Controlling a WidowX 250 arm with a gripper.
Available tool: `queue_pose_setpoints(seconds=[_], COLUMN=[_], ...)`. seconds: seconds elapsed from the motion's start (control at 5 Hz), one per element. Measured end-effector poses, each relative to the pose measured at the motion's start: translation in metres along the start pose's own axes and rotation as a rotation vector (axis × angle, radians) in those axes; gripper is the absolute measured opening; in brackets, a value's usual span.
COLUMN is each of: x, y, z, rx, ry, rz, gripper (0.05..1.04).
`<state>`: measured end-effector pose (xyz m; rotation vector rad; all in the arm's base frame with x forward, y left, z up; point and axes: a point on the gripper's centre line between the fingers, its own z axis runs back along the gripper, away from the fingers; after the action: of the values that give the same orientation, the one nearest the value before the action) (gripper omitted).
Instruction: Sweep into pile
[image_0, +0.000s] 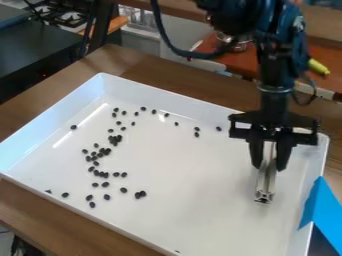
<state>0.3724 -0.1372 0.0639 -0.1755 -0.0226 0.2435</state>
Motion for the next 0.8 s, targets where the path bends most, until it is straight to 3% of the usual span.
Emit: queue_pose_setpoints(seconds=[0.6, 0.8], x=[0.017, 0.02], y=[0.03, 0.056], z=[-0.005, -0.002], rx=[0.006, -0.01], ry=[0.0, -0.002], rz=[-0.017, -0.034], gripper=[0.336, 0.336])
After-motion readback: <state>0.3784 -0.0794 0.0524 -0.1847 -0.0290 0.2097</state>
